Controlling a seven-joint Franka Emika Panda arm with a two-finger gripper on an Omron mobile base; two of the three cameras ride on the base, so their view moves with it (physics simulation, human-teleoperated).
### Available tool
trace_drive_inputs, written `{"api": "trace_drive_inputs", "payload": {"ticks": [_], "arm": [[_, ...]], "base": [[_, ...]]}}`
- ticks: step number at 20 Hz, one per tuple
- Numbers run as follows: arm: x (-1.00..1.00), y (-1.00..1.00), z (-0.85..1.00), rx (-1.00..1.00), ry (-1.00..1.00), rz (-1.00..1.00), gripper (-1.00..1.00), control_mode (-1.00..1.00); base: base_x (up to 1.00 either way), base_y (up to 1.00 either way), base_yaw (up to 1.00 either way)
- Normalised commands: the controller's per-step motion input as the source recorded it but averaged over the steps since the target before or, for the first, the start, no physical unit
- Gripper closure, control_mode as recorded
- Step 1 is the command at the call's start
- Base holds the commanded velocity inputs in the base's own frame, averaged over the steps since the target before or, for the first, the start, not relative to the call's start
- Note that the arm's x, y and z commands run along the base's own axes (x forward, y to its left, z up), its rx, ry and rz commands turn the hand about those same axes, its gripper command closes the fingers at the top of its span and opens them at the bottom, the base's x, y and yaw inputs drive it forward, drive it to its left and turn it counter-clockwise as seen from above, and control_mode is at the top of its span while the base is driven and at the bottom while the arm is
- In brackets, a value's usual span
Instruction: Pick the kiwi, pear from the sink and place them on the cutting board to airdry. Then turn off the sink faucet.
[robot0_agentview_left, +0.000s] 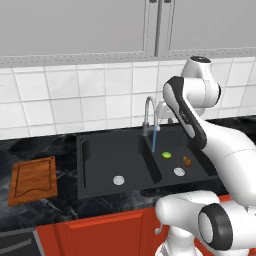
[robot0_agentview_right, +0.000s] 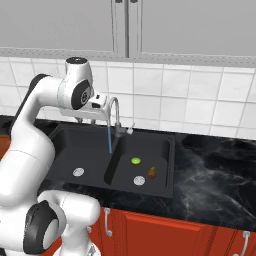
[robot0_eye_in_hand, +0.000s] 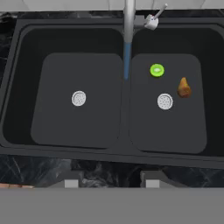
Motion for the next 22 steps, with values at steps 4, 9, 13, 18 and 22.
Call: {"api": "trace_drive_inputs", "payload": {"ticks": [4,9,13,18,22], "arm": [[-0.14,-0.01,-0.01,0.00,-0.03,0.00,-1.00,-1.00],[-0.33,-0.15,-0.16,0.00,-0.01,-0.02,-1.00,-1.00],[-0.21,-0.53,-0.23,0.00,0.00,-0.01,-1.00,-1.00],[-0.08,-0.70,-0.27,0.00,0.00,0.00,-1.00,-1.00],[0.00,-0.47,-0.33,-0.01,0.00,0.00,-1.00,-1.00]], "base": [[0.00,0.00,0.00],[0.00,0.00,0.00],[0.00,0.00,0.00],[0.00,0.00,0.00],[0.00,0.00,0.00]]}}
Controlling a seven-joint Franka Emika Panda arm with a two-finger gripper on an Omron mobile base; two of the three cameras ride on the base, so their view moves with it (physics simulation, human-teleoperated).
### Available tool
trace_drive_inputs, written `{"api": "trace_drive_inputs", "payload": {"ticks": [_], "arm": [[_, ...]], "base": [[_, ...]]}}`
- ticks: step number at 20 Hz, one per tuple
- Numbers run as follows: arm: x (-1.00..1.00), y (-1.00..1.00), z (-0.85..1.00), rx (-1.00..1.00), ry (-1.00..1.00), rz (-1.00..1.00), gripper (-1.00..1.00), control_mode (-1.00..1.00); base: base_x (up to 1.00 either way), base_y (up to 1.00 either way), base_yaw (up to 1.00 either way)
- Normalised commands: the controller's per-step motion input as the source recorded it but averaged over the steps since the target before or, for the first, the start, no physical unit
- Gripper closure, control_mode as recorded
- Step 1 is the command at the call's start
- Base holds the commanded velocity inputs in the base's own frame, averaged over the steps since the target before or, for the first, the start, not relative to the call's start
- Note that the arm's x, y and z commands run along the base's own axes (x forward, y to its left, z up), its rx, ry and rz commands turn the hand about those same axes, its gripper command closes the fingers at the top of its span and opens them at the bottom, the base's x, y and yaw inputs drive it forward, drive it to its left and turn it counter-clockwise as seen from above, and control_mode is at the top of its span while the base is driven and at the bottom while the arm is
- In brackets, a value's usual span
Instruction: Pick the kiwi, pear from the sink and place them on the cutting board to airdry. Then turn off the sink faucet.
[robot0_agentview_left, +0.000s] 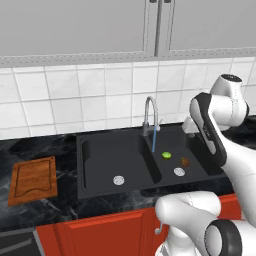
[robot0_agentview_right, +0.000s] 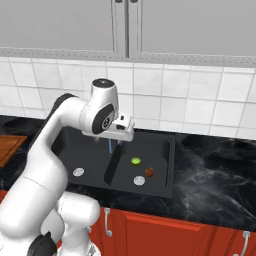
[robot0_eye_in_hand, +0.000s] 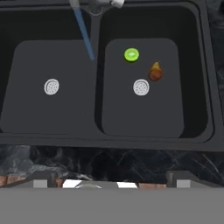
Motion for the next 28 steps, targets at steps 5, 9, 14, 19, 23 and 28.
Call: {"api": "trace_drive_inputs", "payload": {"ticks": [5,9,14,19,23,28], "arm": [[0.03,-0.42,-0.51,-0.03,0.00,0.00,-1.00,-1.00],[0.19,-0.34,-0.53,-0.03,0.01,0.00,-1.00,-1.00],[0.28,-0.30,-0.44,0.00,0.02,0.00,-1.00,-1.00],[0.35,-0.20,-0.38,0.00,0.03,0.00,-1.00,-1.00],[0.35,-0.06,-0.31,0.00,0.01,0.00,-1.00,-1.00],[0.29,0.00,-0.22,0.00,0.00,0.00,-1.00,-1.00]], "base": [[0.00,0.00,0.00],[0.00,0.00,0.00],[0.00,0.00,0.00],[0.00,0.00,0.00],[0.00,0.00,0.00],[0.00,0.00,0.00]]}}
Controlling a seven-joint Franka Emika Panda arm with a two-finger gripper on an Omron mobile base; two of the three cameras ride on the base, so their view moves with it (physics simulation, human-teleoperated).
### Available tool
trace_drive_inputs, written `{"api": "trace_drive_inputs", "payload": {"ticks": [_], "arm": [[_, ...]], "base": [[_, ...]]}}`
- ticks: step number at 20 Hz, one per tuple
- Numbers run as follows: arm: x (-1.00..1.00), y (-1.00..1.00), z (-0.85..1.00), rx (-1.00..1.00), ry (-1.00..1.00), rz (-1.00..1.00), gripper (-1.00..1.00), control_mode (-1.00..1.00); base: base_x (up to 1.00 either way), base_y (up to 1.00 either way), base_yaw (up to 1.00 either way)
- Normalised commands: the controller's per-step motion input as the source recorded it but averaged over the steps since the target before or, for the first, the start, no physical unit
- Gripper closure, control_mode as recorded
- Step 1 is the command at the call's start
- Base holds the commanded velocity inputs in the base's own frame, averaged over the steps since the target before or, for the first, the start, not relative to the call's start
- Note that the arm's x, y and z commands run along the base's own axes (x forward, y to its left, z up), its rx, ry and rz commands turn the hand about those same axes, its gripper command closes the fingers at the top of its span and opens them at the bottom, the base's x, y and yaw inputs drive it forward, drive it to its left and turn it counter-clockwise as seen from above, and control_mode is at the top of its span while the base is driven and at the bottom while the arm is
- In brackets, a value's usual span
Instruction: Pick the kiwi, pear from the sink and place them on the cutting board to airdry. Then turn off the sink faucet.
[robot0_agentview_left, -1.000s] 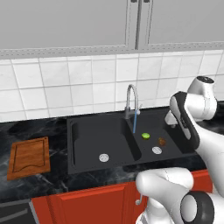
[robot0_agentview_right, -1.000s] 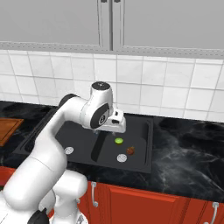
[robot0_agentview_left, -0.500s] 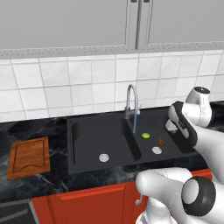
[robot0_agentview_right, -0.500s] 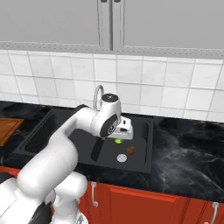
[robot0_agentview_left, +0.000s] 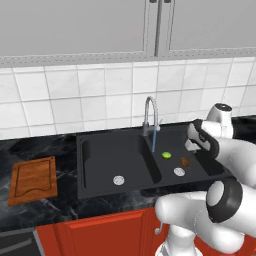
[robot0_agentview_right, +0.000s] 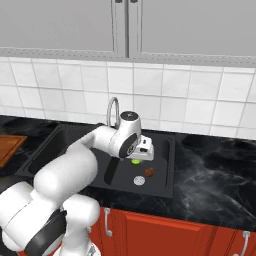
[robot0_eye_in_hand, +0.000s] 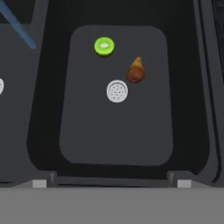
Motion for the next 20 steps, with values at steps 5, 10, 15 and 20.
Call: {"api": "trace_drive_inputs", "payload": {"ticks": [5,10,15,20], "arm": [[0.24,0.00,-0.36,0.00,0.00,0.00,-1.00,-1.00],[0.28,-0.08,-0.40,0.00,0.00,0.00,-1.00,-1.00],[0.25,-0.14,-0.23,0.00,0.00,0.00,-1.00,-1.00],[0.26,-0.15,-0.21,0.00,0.00,0.00,-1.00,-1.00]], "base": [[0.00,0.00,0.00],[0.00,0.00,0.00],[0.00,0.00,0.00],[0.00,0.00,0.00]]}}
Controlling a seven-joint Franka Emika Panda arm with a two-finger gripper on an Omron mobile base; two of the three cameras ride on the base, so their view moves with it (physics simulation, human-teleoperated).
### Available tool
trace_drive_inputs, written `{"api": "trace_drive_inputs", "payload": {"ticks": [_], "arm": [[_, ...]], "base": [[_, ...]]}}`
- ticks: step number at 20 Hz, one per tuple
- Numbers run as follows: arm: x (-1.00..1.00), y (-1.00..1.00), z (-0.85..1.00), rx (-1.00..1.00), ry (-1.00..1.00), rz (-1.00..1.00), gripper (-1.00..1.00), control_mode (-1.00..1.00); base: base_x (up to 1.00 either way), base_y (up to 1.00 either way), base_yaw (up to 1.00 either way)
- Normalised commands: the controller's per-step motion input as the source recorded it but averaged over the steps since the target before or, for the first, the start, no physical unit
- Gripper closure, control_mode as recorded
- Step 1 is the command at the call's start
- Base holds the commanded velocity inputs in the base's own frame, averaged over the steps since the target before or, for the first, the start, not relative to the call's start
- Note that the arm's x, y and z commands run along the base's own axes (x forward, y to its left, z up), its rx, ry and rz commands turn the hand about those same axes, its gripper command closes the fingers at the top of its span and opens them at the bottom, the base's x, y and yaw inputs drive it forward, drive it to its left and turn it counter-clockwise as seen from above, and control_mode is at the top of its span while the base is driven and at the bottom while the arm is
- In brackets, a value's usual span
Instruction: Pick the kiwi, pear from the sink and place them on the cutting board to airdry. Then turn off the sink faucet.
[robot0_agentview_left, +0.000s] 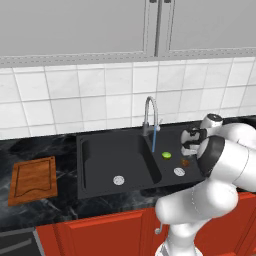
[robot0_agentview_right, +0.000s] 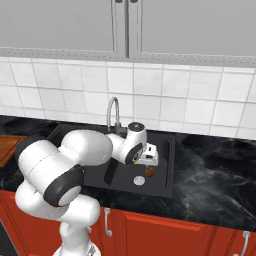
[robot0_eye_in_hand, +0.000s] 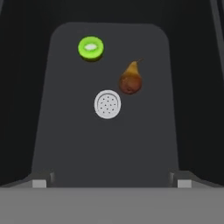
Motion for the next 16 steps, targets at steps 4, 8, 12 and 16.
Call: {"api": "trace_drive_inputs", "payload": {"ticks": [4,8,12,16], "arm": [[0.28,-0.08,-0.24,0.00,0.02,0.00,-1.00,-1.00],[0.29,-0.08,-0.26,0.01,0.03,0.00,-1.00,-1.00],[0.29,-0.04,-0.27,0.01,0.02,0.00,-1.00,-1.00],[0.29,-0.03,-0.26,0.01,0.01,0.00,-1.00,-1.00]], "base": [[0.00,0.00,0.00],[0.00,0.00,0.00],[0.00,0.00,0.00],[0.00,0.00,0.00]]}}
